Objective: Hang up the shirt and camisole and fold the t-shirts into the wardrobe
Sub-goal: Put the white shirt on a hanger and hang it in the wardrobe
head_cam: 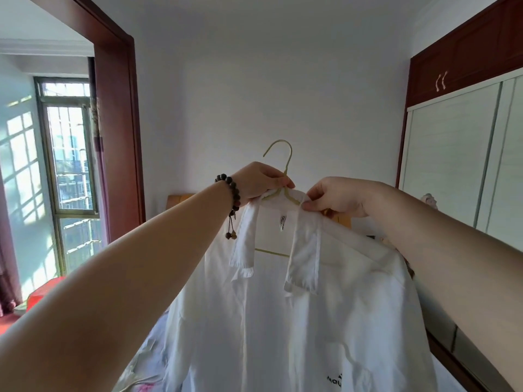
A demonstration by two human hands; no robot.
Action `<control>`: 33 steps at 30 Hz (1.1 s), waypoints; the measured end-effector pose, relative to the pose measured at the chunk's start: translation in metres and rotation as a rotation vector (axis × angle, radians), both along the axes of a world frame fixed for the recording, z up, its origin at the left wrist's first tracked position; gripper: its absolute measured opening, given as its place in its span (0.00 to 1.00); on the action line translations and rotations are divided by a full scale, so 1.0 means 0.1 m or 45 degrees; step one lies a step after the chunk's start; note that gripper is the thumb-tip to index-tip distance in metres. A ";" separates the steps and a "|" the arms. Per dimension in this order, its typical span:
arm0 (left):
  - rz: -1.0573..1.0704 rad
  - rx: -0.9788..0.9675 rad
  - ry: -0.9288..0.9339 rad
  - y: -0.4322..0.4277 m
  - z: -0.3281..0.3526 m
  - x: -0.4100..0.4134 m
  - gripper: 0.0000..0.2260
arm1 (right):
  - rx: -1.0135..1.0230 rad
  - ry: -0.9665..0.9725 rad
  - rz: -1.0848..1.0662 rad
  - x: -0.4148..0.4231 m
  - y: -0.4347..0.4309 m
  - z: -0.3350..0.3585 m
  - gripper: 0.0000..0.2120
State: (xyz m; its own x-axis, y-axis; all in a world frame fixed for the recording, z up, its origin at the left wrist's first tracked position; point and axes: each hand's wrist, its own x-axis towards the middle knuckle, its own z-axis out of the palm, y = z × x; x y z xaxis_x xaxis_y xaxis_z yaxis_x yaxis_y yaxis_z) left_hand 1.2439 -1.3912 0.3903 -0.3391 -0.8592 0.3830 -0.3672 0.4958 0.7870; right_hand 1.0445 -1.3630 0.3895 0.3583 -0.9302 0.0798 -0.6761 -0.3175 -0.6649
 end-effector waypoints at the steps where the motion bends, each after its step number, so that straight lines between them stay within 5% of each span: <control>1: -0.002 -0.005 0.000 0.01 -0.01 -0.04 0.07 | 0.042 -0.045 -0.014 -0.02 0.02 0.00 0.05; 7: 0.068 -0.077 -0.010 -0.02 0.00 -0.26 0.08 | 0.270 -0.431 -0.177 -0.20 0.11 -0.10 0.05; 15: 0.164 0.121 0.399 0.43 -0.09 -0.55 0.12 | 0.341 -0.760 -0.470 -0.51 0.21 -0.23 0.05; 25: -0.141 0.500 0.072 1.10 -0.57 -1.29 0.17 | 0.382 -0.873 -0.692 -0.53 0.38 -0.26 0.09; 33: -0.224 0.770 0.215 1.24 -0.71 -1.38 0.06 | 0.306 -0.978 -0.803 -0.48 0.77 -0.40 0.09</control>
